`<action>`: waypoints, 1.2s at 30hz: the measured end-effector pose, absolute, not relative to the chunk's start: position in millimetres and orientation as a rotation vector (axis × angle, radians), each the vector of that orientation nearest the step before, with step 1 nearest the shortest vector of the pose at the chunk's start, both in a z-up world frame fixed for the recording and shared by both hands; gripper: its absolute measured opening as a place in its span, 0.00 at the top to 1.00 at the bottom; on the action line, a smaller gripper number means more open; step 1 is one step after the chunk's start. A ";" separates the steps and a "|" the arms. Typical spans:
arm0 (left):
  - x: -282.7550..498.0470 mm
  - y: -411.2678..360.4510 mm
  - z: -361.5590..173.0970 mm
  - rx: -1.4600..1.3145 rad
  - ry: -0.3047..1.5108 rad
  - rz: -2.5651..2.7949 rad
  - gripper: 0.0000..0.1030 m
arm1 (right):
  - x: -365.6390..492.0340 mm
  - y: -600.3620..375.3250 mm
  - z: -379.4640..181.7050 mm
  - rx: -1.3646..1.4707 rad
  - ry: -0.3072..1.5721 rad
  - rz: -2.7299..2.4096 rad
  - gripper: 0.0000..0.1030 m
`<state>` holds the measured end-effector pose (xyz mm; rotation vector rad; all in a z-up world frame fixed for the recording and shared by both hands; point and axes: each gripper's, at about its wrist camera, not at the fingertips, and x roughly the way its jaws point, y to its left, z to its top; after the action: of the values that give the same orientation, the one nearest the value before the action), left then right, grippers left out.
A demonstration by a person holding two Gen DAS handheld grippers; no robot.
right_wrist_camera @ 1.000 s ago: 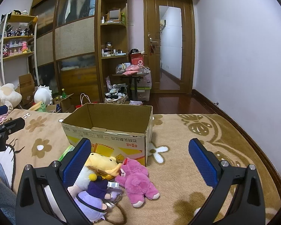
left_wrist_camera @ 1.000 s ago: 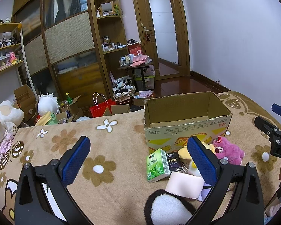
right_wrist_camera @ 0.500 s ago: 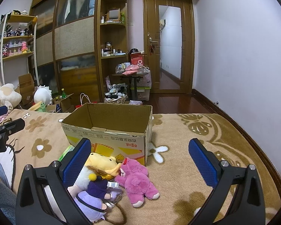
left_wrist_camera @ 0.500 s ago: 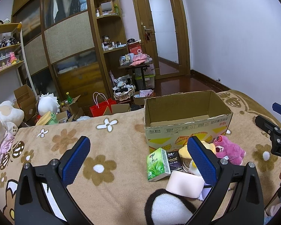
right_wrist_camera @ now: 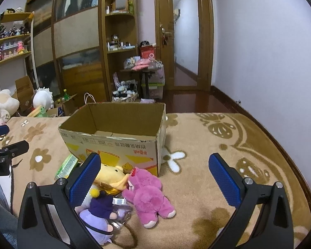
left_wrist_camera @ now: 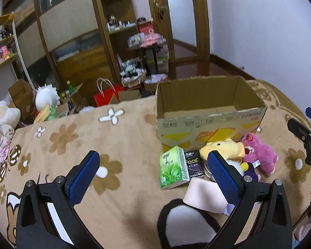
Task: Organize soft objects
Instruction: 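Move the left tool to the green tissue pack while the right tool moves to the pink plush bear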
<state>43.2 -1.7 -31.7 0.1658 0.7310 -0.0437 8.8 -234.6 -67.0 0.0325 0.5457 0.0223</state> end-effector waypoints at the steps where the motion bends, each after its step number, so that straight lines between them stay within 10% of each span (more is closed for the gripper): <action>1: 47.9 -2.4 -35.4 0.164 0.748 -0.043 0.01 | 11.2 -234.6 -68.7 0.034 0.554 0.023 0.00; 25: 123.9 -3.9 -115.7 0.108 1.065 -0.024 0.01 | 73.3 -223.1 -139.3 0.018 0.806 0.092 0.00; 36: 135.3 -4.6 -137.6 0.094 1.148 -0.042 0.01 | 83.9 -231.4 -168.8 0.114 0.921 0.146 0.15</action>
<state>135.3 -4.6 -137.6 0.0941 1.1481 -0.0415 83.9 -231.4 -168.8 0.1145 0.9208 0.1456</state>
